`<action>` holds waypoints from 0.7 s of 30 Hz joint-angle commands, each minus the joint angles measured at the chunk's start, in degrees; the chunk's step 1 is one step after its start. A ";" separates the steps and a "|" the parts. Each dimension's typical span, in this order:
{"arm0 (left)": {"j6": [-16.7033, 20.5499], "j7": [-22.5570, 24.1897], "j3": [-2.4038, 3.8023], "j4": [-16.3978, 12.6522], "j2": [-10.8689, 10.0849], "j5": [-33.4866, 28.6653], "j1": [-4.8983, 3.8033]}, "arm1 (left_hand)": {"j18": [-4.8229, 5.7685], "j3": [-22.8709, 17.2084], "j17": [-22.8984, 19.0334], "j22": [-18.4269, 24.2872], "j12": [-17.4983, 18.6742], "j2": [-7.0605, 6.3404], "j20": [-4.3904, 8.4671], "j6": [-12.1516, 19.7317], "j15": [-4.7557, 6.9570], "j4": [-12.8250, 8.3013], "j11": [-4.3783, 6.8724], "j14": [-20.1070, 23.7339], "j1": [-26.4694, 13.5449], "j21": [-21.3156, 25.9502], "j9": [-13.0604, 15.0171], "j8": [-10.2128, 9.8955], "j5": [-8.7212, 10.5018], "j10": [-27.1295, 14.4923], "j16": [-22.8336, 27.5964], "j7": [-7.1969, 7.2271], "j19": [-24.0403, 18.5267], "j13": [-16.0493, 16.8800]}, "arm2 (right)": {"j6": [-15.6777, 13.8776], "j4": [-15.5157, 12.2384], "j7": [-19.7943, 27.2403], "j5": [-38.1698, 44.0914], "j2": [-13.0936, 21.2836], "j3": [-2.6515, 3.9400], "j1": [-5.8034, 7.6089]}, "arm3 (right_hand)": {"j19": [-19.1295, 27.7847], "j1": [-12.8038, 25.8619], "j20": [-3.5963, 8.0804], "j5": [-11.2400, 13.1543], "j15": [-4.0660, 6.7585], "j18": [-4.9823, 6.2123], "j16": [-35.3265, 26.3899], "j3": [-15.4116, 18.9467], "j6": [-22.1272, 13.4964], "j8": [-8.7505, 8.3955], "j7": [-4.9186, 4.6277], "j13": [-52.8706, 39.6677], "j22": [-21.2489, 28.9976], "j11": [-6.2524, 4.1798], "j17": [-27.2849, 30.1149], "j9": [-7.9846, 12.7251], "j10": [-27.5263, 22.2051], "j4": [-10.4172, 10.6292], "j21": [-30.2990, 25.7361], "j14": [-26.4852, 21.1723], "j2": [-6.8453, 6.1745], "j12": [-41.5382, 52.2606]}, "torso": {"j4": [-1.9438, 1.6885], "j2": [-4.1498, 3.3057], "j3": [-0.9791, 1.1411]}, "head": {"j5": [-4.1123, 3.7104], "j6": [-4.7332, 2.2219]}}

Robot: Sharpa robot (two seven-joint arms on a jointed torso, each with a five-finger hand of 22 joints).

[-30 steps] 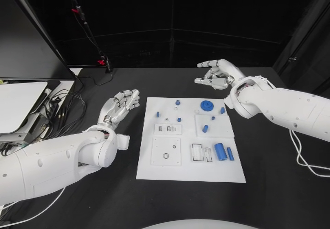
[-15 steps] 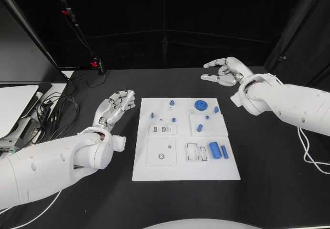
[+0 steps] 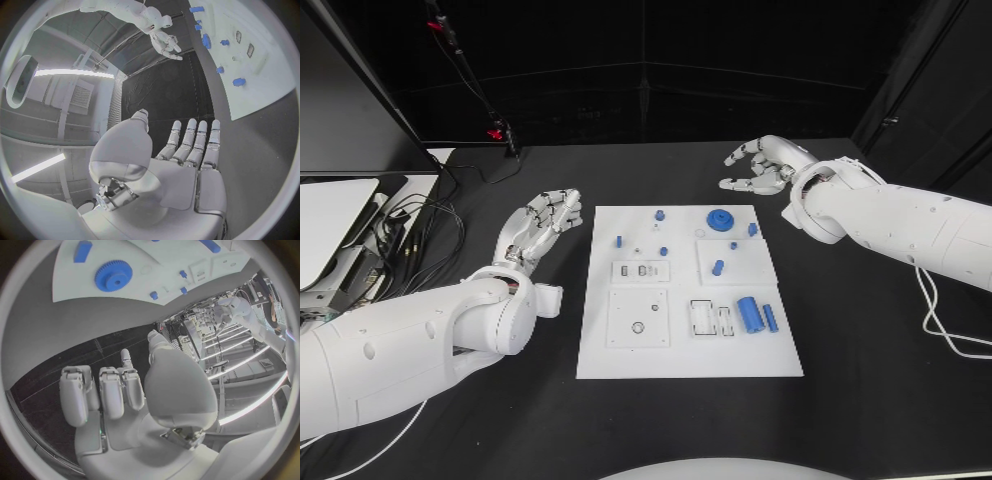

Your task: Assemble the parts on the task board

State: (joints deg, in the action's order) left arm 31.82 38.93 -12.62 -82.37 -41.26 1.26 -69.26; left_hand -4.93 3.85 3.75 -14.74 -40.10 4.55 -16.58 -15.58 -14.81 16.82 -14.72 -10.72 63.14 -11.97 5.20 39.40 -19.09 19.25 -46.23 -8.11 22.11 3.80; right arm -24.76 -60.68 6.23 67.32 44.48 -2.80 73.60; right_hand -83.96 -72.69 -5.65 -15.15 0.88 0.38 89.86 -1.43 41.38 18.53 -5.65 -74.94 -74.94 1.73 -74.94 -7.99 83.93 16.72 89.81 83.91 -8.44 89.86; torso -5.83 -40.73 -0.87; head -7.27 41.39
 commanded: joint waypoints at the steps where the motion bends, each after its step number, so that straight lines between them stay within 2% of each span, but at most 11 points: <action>1: -0.58 13.68 0.05 -0.02 -0.01 0.37 -0.09 | -0.64 0.36 -0.03 -0.06 -0.36 0.17 -0.07 0.12 0.03 -0.07 -0.13 -0.37 0.21 -0.21 -0.09 0.21 -0.23 0.33 0.03 -8.86 0.22 0.00 | 4.05 0.69 -5.46 6.76 -0.47 0.03 -0.11 | -6.04 -0.63 0.45 -0.75 0.41 -0.38 0.14 -0.75 0.53 0.65 -0.17 -15.06 -15.06 -0.25 -15.06 -0.22 6.07 -0.13 0.19 6.09 -0.66 0.14 | 0.08 -0.01 -0.04 | 0.11 0.08; 4: -0.56 13.68 0.05 0.00 -0.06 0.37 -0.09 | -0.64 0.36 -0.03 -0.09 -0.36 0.23 -0.07 0.11 0.03 -0.07 -0.13 -0.38 0.24 -0.24 -0.10 0.22 -0.25 0.34 0.03 -8.86 0.26 -0.01 | 4.92 0.82 -5.89 8.13 -0.80 0.03 -0.36 | -6.04 -1.10 0.40 -1.16 0.31 -0.38 0.14 -1.11 0.59 1.14 -0.48 -15.06 -15.06 0.04 -15.06 -0.38 6.07 -0.14 0.19 6.09 -1.18 0.14 | 0.17 -0.02 -0.01 | 0.10 0.10; 8: -0.58 13.70 0.05 0.05 0.01 0.37 -0.09 | -0.64 0.36 -0.03 -0.09 -0.36 0.23 -0.07 0.11 0.03 -0.07 -0.13 -0.38 0.24 -0.24 -0.10 0.22 -0.25 0.34 0.03 -8.86 0.26 -0.01 | 6.87 0.72 -6.73 9.35 -1.10 0.03 -0.57 | -6.04 -1.65 0.28 -1.35 0.10 -0.38 0.14 -1.46 0.67 1.61 -0.72 -15.06 -15.06 0.42 -15.06 -0.54 6.07 -0.13 0.19 6.09 -1.63 0.14 | -0.03 0.00 0.00 | 0.05 0.15; 11: -0.58 13.70 0.05 0.04 0.01 0.37 -0.09 | -0.63 0.37 -0.04 -0.08 -0.36 0.30 -0.07 0.11 0.03 -0.08 -0.13 -0.38 0.27 -0.25 -0.12 0.22 -0.28 0.35 0.03 -8.86 0.26 -0.01 | 8.24 0.67 -7.27 9.80 -1.24 0.03 -0.72 | -6.04 -1.85 -0.14 -1.32 -0.55 -0.38 0.14 -1.72 0.89 2.10 -1.21 -15.06 -15.06 1.36 -15.06 -0.68 6.07 -0.06 0.19 6.09 -1.77 0.14 | 0.04 -0.01 0.00 | 0.12 -0.01; 21: -0.50 13.70 0.05 0.05 -0.12 0.37 -0.09 | -0.63 0.37 -0.04 -0.08 -0.36 0.30 -0.07 0.11 0.03 -0.08 -0.13 -0.38 0.27 -0.25 -0.12 0.22 -0.28 0.35 0.03 -8.86 0.26 -0.01 | 10.31 0.26 -7.44 10.12 -1.28 0.03 -1.12 | -6.04 -1.75 -0.41 -1.13 -0.85 -0.38 0.14 -1.71 0.90 2.17 -1.61 -15.06 -15.06 1.75 -15.06 -0.67 6.07 -0.02 0.19 6.09 -1.81 0.14 | 0.08 0.00 0.00 | 0.13 0.00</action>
State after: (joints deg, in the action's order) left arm 31.76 38.93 -12.62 -82.27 -41.37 1.26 -69.25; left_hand -4.93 3.85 3.75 -14.73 -40.10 4.55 -16.58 -15.58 -14.81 16.82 -14.72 -10.72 63.14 -11.97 5.17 39.40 -19.08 19.25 -46.23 -8.11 22.11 3.80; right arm -16.70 -60.24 -0.57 76.28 43.24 -2.80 72.39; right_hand -83.95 -74.43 -5.65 -16.27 0.40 0.40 89.86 -2.88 42.29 20.42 -6.97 -74.93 -74.93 3.09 -74.93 -8.63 83.84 16.67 89.81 83.94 -10.18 89.86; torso -5.77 -40.74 -0.87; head -7.11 41.46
